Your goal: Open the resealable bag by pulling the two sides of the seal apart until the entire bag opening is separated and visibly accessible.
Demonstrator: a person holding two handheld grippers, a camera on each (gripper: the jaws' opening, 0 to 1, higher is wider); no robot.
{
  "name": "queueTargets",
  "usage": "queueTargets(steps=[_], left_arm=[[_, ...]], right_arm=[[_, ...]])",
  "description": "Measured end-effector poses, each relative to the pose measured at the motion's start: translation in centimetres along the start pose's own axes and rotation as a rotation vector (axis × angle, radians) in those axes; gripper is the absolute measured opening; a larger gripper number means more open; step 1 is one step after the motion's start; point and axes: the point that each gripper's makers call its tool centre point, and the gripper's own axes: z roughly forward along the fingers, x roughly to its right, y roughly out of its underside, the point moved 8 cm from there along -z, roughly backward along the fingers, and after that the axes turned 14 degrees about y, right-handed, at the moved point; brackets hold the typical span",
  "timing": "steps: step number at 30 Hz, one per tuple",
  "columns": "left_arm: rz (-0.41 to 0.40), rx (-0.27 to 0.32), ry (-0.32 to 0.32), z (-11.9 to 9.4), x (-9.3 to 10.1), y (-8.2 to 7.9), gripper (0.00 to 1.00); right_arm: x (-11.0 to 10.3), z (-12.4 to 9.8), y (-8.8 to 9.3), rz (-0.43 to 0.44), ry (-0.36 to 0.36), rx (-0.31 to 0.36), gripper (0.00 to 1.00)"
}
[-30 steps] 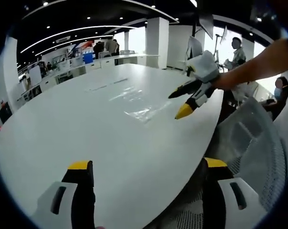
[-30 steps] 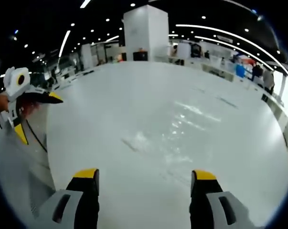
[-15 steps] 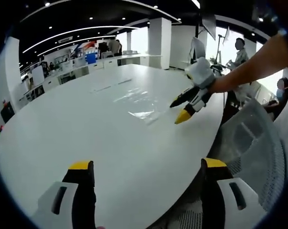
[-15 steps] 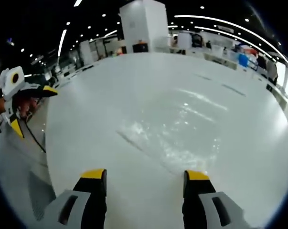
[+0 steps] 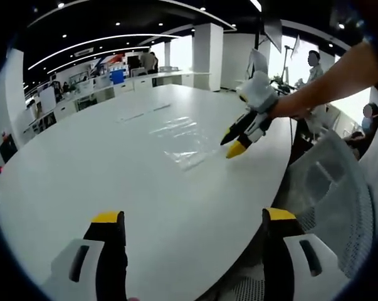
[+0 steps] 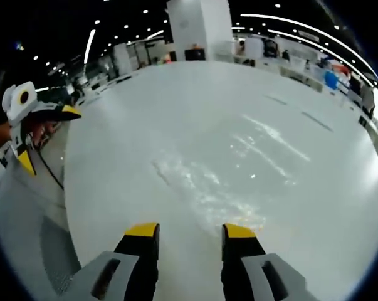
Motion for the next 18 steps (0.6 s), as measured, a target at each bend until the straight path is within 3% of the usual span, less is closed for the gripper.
queueTargets(steps=[3,9,18], left_arm=[[-0.004,0.000,-0.001,-0.02,-0.06,0.05,0.89],[-0.008,0.000,-0.002,0.00,-0.10,0.12,0.88],[-0.012,-0.005,0.005,0.38,0.13,0.11,0.86]], right_arm=[[0.11,0.07,0.19,-0.007,-0.001,-0.018,0.28],[0.59,0.14,0.13,-0.179,0.029,-0.021,0.13],[0.22,0.18,-0.22,-0.314,0.008,-0.026,0.02]])
